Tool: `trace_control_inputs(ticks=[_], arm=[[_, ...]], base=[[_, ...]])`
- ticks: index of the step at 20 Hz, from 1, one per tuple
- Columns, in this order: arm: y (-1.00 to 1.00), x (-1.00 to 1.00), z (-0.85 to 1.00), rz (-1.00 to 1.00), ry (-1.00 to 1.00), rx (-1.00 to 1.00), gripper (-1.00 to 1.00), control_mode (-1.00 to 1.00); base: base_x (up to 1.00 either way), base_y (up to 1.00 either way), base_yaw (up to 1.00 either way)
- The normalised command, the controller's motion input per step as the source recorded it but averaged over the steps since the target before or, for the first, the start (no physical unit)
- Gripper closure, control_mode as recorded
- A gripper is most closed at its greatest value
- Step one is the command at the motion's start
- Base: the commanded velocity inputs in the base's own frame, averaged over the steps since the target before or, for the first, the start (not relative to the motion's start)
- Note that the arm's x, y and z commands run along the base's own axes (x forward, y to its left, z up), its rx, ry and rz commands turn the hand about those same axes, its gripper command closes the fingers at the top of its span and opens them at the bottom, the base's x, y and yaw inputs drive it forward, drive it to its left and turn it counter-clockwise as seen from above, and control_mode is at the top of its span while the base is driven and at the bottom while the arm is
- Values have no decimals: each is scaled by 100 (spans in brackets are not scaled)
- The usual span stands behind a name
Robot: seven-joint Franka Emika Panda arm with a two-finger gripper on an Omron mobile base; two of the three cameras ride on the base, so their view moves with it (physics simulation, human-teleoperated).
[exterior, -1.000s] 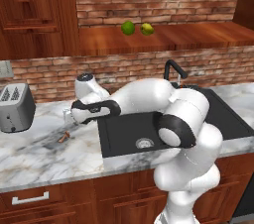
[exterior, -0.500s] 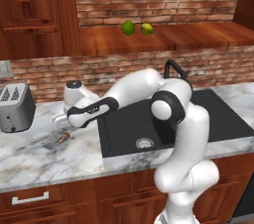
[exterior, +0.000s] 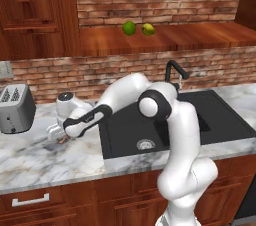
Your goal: Pick the pear, lime, mushroom from the counter and place them in the cabinet.
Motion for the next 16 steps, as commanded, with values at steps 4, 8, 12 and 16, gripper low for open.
trace_control_inputs(ticks=[4, 8, 12, 16], arm=[[5, 38, -29, 6, 0, 0, -100, -100], [0, 35, -28, 4, 0, 0, -100, -100], [5, 21, -33, 4, 0, 0, -100, -100], [22, 1, -40, 4, 0, 0, 100, -100]], base=[[0, 0, 0], [0, 0, 0], [0, 0, 0], [0, 0, 0]])
